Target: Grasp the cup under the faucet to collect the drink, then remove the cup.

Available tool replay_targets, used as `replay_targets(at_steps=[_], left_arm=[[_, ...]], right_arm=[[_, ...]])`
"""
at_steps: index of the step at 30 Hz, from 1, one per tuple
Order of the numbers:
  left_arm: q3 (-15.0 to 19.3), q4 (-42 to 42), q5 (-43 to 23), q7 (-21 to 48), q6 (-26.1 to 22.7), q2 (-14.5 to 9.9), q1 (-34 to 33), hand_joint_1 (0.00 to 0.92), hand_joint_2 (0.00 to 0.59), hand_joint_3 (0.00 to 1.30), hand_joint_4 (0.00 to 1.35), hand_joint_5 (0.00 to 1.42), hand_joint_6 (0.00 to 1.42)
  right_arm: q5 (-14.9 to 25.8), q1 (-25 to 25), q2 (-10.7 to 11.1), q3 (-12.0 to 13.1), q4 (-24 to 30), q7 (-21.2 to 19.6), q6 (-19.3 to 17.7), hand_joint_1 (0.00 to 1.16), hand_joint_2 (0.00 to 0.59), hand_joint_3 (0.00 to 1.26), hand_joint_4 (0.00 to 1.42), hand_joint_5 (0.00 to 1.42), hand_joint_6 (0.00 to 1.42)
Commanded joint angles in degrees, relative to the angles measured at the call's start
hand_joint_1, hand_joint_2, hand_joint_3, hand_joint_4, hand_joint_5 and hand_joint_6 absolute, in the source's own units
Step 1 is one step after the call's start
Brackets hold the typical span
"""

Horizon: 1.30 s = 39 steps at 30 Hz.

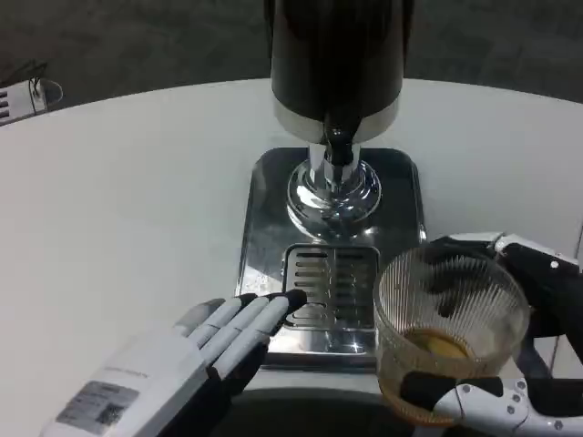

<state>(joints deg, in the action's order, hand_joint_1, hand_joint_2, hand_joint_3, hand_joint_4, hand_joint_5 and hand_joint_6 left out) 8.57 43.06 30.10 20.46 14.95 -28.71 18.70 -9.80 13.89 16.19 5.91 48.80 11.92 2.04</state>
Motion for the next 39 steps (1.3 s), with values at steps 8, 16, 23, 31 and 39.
replay_targets(at_steps=[8, 16, 23, 31, 39], left_arm=[[1.5, 0.8, 0.8, 1.3, -2.4, -0.4, 1.1, 0.0, 0.068, 0.0, 0.0, 0.0, 0.0], [1.2, 0.1, 0.9, 1.5, -3.0, -0.4, 0.8, 0.0, 0.068, 0.0, 0.0, 0.0, 0.0], [0.8, -0.3, 0.9, 1.5, -3.8, -0.2, 0.5, 0.0, 0.068, 0.0, 0.0, 0.0, 0.0], [0.7, -0.7, 0.7, 1.7, -4.5, -0.5, -0.3, 0.0, 0.068, 0.0, 0.0, 0.0, 0.0], [1.4, -0.4, -0.4, 2.7, -5.5, -0.9, -1.0, 0.0, 0.068, 0.0, 0.0, 0.0, 0.0]], right_arm=[[0.9, 0.2, 0.0, 0.7, 2.2, 0.4, -3.2, 0.93, 0.27, 1.23, 1.42, 1.42, 1.42], [0.5, -0.3, 0.0, 0.3, 1.8, 0.4, -3.2, 0.93, 0.27, 1.23, 1.42, 1.42, 1.42], [0.4, -0.6, 0.1, 0.4, 1.6, 0.4, -3.1, 0.93, 0.27, 1.23, 1.42, 1.42, 1.42], [0.3, -1.2, 0.2, 0.3, 1.2, 0.3, -2.9, 0.92, 0.269, 1.23, 1.42, 1.42, 1.42], [0.1, -2.0, 0.1, 0.1, 0.9, 0.3, -2.4, 0.91, 0.268, 1.22, 1.42, 1.42, 1.42]])
